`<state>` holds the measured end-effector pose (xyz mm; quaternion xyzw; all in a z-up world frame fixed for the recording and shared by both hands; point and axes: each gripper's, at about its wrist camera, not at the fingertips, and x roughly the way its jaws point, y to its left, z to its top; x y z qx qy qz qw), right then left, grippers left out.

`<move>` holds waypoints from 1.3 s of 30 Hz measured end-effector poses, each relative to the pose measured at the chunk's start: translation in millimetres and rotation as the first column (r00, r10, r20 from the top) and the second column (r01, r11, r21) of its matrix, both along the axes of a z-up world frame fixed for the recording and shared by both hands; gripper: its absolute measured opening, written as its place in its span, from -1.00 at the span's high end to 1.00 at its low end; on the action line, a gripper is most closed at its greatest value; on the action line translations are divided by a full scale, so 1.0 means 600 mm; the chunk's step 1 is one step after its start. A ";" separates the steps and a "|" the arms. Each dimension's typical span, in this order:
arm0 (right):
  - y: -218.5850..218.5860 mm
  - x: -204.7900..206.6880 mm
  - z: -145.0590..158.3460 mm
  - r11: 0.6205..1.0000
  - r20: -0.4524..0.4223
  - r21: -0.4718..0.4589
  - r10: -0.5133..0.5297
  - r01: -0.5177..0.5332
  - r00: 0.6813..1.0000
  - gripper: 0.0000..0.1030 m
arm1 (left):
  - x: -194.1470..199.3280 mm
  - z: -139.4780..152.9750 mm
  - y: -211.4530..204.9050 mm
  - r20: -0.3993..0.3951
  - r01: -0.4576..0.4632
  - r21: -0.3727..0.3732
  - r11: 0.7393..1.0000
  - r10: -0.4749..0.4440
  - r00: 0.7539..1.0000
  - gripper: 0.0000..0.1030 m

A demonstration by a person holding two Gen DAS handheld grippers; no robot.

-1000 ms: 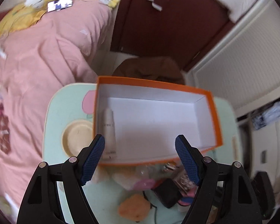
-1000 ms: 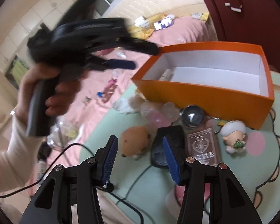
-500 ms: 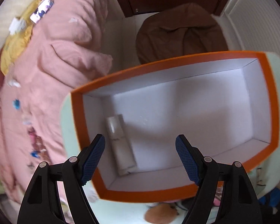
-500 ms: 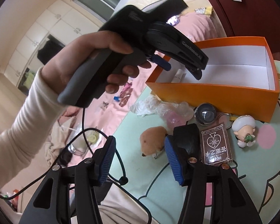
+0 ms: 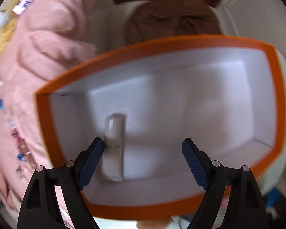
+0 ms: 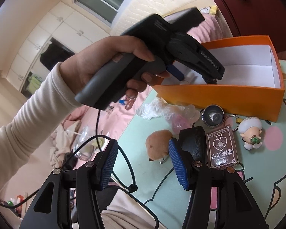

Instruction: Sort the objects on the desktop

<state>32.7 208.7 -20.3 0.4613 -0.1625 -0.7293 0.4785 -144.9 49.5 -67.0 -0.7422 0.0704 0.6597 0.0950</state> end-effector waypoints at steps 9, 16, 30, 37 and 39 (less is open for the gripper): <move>0.002 -0.007 -0.005 1.000 0.021 -0.009 -0.006 0.007 1.000 -0.08 | 0.010 0.021 0.010 -0.080 0.119 -0.180 0.976 -0.135 0.988 -0.62; 0.003 -0.008 -0.006 1.000 0.021 -0.006 -0.013 0.013 1.000 -0.08 | 0.025 -0.006 0.004 0.021 0.141 -0.078 0.987 -0.140 0.990 0.30; 0.001 -0.005 -0.007 0.999 -0.014 0.021 -0.026 0.026 1.000 -0.13 | 0.071 0.157 -0.054 -0.273 0.079 0.161 0.984 -0.033 0.962 0.97; 0.010 -0.017 -0.021 0.995 -0.021 0.055 -0.083 0.084 0.996 -0.13 | 0.133 0.201 -0.102 -0.352 0.043 0.323 0.945 0.078 0.933 0.97; 0.014 -0.023 -0.026 0.995 0.002 0.045 -0.094 0.094 0.996 -0.13 | 0.131 0.182 -0.110 -0.343 0.020 0.288 0.957 0.083 0.935 0.91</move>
